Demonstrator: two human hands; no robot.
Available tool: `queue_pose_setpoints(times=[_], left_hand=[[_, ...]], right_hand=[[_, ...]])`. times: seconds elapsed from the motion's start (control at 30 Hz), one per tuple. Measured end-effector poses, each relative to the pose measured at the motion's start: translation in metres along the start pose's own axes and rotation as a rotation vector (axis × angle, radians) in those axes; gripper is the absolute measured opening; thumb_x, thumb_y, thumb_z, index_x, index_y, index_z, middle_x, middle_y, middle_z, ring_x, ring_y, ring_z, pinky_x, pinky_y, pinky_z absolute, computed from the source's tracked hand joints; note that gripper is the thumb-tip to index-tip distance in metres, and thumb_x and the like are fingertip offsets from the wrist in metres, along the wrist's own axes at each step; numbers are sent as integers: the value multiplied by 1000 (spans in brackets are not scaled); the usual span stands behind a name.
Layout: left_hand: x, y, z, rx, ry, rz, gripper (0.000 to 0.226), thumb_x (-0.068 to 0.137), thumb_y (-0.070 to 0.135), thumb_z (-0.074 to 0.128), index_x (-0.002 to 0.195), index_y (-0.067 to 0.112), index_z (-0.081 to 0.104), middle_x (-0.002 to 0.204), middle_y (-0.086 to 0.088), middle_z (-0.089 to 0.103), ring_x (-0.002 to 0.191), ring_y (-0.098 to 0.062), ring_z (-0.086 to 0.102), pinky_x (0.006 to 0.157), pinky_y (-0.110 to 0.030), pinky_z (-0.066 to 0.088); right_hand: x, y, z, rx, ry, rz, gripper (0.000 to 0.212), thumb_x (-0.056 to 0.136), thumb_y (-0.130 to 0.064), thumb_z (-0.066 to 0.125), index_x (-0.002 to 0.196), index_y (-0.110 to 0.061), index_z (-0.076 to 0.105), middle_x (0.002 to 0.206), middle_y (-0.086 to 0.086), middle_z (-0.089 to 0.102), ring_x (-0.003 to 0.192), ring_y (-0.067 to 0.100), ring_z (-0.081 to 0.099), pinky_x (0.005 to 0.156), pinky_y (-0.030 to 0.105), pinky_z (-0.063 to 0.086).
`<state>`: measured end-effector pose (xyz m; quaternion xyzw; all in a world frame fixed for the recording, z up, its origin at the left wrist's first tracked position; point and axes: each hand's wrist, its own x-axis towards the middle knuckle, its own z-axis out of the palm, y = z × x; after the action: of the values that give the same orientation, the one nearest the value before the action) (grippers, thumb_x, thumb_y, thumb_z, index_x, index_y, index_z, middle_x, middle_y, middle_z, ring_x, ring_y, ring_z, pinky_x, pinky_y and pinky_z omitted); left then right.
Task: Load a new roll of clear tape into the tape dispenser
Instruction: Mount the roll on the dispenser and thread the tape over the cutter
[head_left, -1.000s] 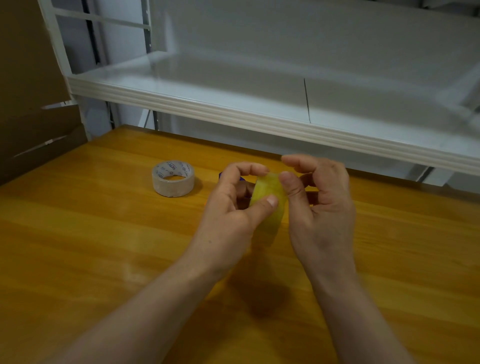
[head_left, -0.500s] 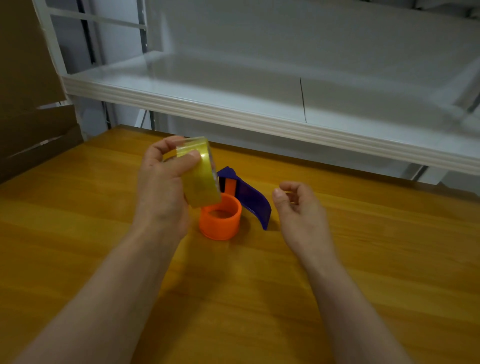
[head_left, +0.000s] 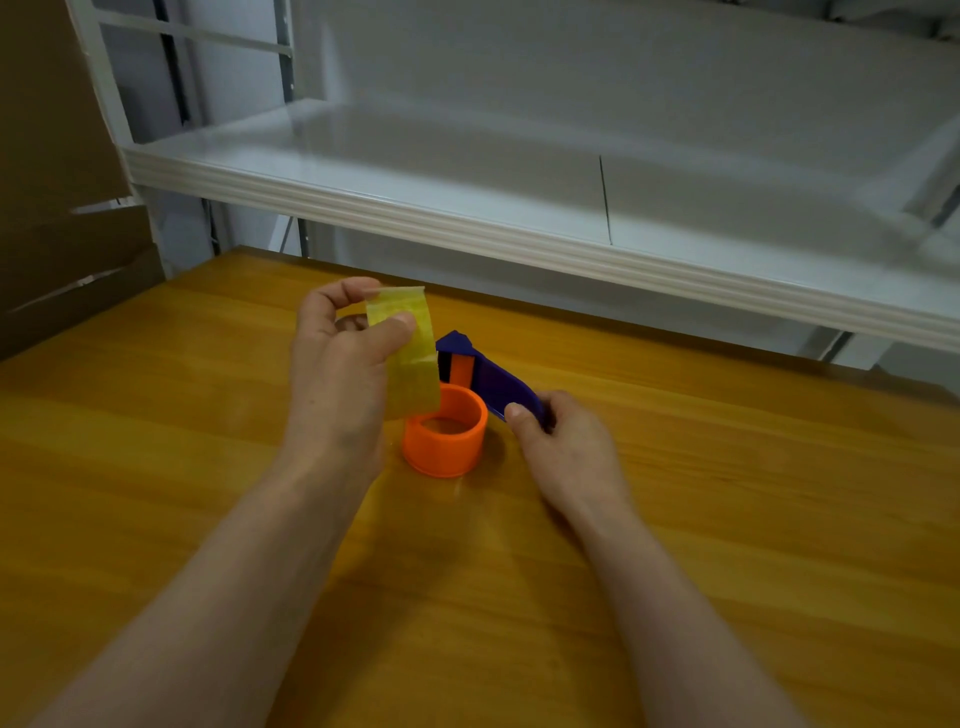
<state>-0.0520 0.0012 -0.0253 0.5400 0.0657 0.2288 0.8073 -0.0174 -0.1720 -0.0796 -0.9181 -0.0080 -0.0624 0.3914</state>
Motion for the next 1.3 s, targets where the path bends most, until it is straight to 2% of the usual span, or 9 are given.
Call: queue_pose_setpoints(times=[0.17,0.3,0.4,0.57,0.77,0.93,1.07,1.17,1.3], left_hand=[[-1,-3,1,13,-21,8,30,92,7,65,108,32,58,106,1,61,97,-26,65,69,-42,56],[-5,-2,3,21,-52,20,29,91,8,66,103,34,59,104,-1,64,111,-38,65,91,-59,54],[-7,-2,4,25,-80,28,29,93,8,64,106,32,58,95,6,65,106,-34,67,91,-58,54],[-8,-7,6,36,-44,87,31,96,6,61,111,32,54,89,9,68,84,-12,68,69,-34,56],[-15,-25,12,221,40,231,33,101,8,55,119,31,42,107,3,60,78,6,62,64,-12,50],[-11,-39,15,318,194,275,34,102,9,51,125,28,34,129,-6,53,100,-13,61,76,-22,48],[-2,-43,14,386,288,302,34,102,11,49,131,21,33,134,-7,48,93,-4,59,66,-8,45],[3,-49,12,408,241,339,33,101,14,49,128,24,33,133,-6,49,101,-11,62,83,-28,56],[0,-50,15,455,193,413,35,99,15,50,122,33,31,122,12,45,115,-30,61,91,-50,57]], right_hand=[[3,-2,-5,-75,77,6,25,107,-34,45,121,-17,56,98,-4,60,74,6,55,55,20,43],[0,-4,-15,90,153,3,14,107,-35,42,106,-22,47,92,0,65,78,23,71,65,46,63],[-5,-5,-21,185,154,-7,5,107,-34,44,107,-29,43,89,-3,64,77,22,74,67,47,64],[-11,-11,-28,298,193,-34,15,108,-34,42,122,-33,47,99,-13,63,77,12,75,72,43,65],[-17,-16,-29,195,372,-233,42,106,-34,39,146,-29,48,132,0,59,119,14,60,101,38,52],[-35,-34,-13,-97,519,-514,48,101,-17,57,149,-12,48,146,21,52,130,33,55,98,25,39],[-46,-45,-6,-96,396,-517,51,103,-24,55,152,-17,44,153,16,49,140,29,48,105,27,37],[-52,-51,-10,100,264,-472,46,103,-26,51,149,-26,47,149,2,50,134,14,50,107,24,46],[-51,-52,-20,503,130,-346,33,99,-24,62,132,-29,58,131,-3,59,113,3,60,85,16,55]])
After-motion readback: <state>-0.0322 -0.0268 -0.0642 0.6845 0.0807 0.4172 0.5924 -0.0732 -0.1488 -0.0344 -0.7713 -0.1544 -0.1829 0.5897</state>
